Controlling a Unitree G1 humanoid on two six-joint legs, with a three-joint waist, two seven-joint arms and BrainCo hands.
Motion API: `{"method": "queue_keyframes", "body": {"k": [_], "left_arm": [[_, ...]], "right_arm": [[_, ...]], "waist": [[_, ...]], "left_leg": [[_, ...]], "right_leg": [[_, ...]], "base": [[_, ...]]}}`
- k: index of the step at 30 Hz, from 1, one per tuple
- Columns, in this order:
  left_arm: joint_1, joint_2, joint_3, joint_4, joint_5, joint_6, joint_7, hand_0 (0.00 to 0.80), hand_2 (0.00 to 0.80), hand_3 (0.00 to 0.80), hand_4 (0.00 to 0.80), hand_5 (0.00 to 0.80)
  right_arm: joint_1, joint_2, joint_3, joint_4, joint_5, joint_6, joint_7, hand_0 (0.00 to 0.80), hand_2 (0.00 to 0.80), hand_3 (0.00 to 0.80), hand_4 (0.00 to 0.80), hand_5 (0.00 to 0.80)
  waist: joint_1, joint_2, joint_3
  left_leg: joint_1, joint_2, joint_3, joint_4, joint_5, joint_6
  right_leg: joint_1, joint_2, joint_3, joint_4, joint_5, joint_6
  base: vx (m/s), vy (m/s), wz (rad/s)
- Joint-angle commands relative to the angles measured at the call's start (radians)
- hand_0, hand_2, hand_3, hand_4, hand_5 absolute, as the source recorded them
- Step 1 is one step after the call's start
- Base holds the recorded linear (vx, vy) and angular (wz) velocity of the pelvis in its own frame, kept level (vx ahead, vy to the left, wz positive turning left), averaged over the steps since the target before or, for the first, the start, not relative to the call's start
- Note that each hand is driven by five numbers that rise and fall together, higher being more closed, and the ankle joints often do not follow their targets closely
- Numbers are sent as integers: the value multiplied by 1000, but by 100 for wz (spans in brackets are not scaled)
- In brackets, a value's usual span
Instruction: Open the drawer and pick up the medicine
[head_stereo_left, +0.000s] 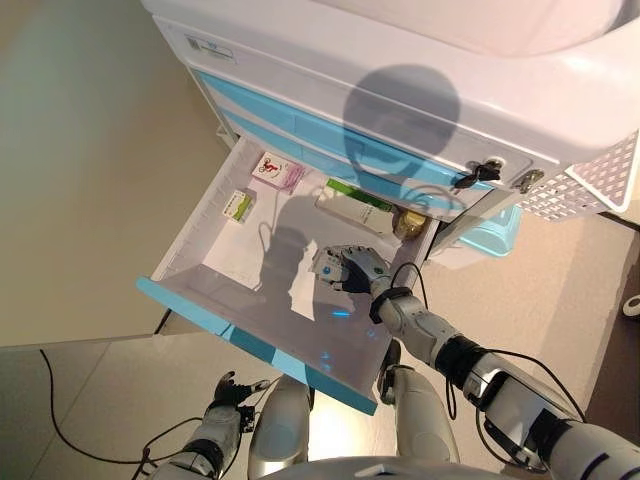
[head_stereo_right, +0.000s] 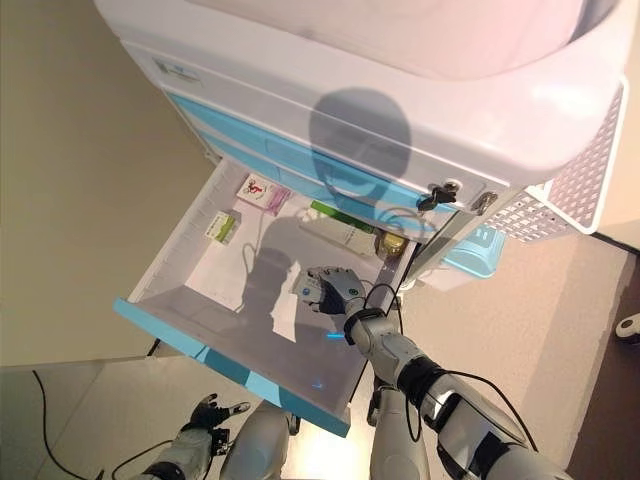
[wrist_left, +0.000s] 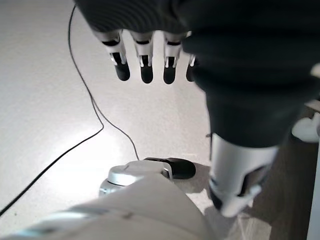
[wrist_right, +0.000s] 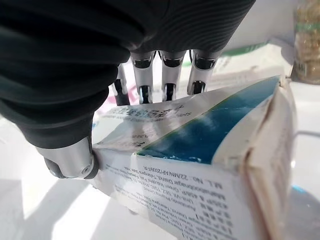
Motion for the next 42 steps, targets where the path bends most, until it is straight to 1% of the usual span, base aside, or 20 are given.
{"method": "queue_keyframes", "body": {"k": [1,9,11,12,13,14,15,16,17,19,24,26,27,28,30,32,33,38,41,42], "left_arm": [[9,19,39,64,34,12,-5,0,0,0,0,0],[67,27,103,90,57,36,-20,0,0,0,0,0],[92,35,132,101,70,51,-27,0,0,0,0,0],[93,35,131,101,71,52,-27,0,0,0,0,0],[108,40,148,107,77,61,-34,0,0,0,0,0],[109,41,148,107,77,61,-35,0,0,0,0,0],[123,48,159,112,87,72,-47,0,0,0,0,0],[123,48,159,111,87,72,-48,0,0,0,0,0],[132,59,170,116,99,83,-63,0,0,0,0,0],[136,62,172,119,101,85,-68,0,0,0,0,0],[156,83,187,117,102,86,-105,0,0,0,0,0],[164,84,185,120,95,84,-121,0,0,0,0,0],[172,85,184,119,88,81,-131,0,0,0,0,0],[172,85,184,119,88,81,-131,0,0,0,0,0],[183,82,178,123,81,80,-146,0,0,0,0,0],[183,82,178,123,81,80,-146,0,0,0,0,0],[196,76,172,127,74,80,-154,0,0,0,0,0],[212,66,170,134,59,83,-156,0,0,0,0,0],[221,62,169,141,47,83,-160,0,0,0,0,0],[229,62,164,143,40,82,-158,0,0,0,0,0]], "right_arm": [[-24,21,-10,-96,35,-56,28,800,800,800,800,800],[2,-1,-45,-260,180,-102,117,800,800,800,800,800],[20,2,-69,-347,309,-108,173,800,800,800,800,800],[21,1,-69,-349,310,-107,174,800,800,800,800,800],[35,17,-78,-391,450,-108,223,800,800,800,800,800],[36,16,-79,-392,451,-107,224,800,800,800,800,800],[36,24,-76,-425,606,-91,288,800,800,800,800,800],[36,23,-76,-426,607,-90,289,800,800,800,800,800],[12,11,-75,-470,756,-71,342,800,800,800,800,800],[-3,-7,-74,-499,809,-62,364,800,800,800,800,800],[-117,-147,-77,-630,1146,-33,445,800,800,800,800,800],[-162,-208,-74,-668,1267,-35,466,800,800,800,800,800],[-192,-276,-83,-685,1385,-46,478,800,800,800,800,800],[-192,-276,-83,-685,1385,-46,477,800,800,800,800,800],[-235,-348,-84,-706,1525,-61,493,800,800,800,800,800],[-235,-348,-84,-706,1525,-61,493,800,800,800,800,800],[-264,-406,-101,-711,1618,-86,496,800,800,800,800,800],[-304,-458,-151,-668,1657,-119,458,800,800,800,800,800],[-357,-487,-181,-608,1594,-137,415,800,800,800,800,800],[-414,-483,-188,-538,1511,-142,365,800,800,800,800,800]], "waist": [[-8,-68,1],[-5,-89,-79],[-2,-98,-114],[-2,-98,-113],[3,-104,-137],[4,-104,-136],[7,-108,-157],[8,-108,-157],[11,-114,-181],[11,-115,-191],[15,-129,-239],[15,-135,-254],[16,-139,-267],[16,-139,-267],[14,-145,-285],[15,-145,-285],[13,-151,-299],[12,-154,-313],[12,-156,-315],[16,-159,-315]], "left_leg": [[67,-69,32,2,-102,63],[139,-55,66,-20,-118,56],[173,-49,76,-26,-128,55],[175,-49,77,-27,-128,55],[196,-46,85,-30,-134,54],[198,-46,86,-31,-134,54],[217,-42,94,-32,-139,52],[218,-42,94,-32,-139,52],[236,-40,101,-34,-143,50],[245,-39,103,-35,-145,49],[285,-34,111,-40,-154,44],[299,-32,114,-40,-158,44],[313,-30,114,-43,-161,42],[313,-30,115,-43,-161,42],[324,-27,116,-46,-164,41],[324,-27,116,-46,-164,41],[331,-21,118,-54,-162,39],[341,-19,116,-61,-163,38],[347,-18,114,-63,-165,38],[349,-18,112,-65,-165,38]], "right_leg": [[112,-7,8,-229,128,49],[204,25,18,-325,145,52],[242,35,26,-357,148,52],[244,35,27,-358,148,52],[268,40,26,-373,149,52],[270,40,26,-375,149,52],[292,41,26,-384,147,51],[293,41,26,-385,147,51],[313,45,27,-392,145,50],[323,46,28,-395,143,50],[365,50,30,-405,135,47],[382,53,29,-409,132,46],[396,54,29,-415,130,45],[397,54,29,-415,130,45],[407,56,25,-421,128,46],[407,57,25,-422,128,46],[413,59,21,-425,126,45],[423,60,13,-430,124,44],[428,63,10,-428,120,43],[431,64,5,-428,118,42]], "base": [[44,-26,-8],[74,-14,-16],[125,-14,-18],[150,-9,-10],[77,-10,-9],[141,-16,-15],[68,-7,-20],[130,-15,-20],[96,-11,-10],[79,-7,-1],[77,-10,-2],[83,-11,-3],[75,-12,1],[80,-22,2],[48,-15,-3],[24,-8,-5],[32,-13,-4],[30,-12,-1],[24,-9,1],[0,0,0]]}}
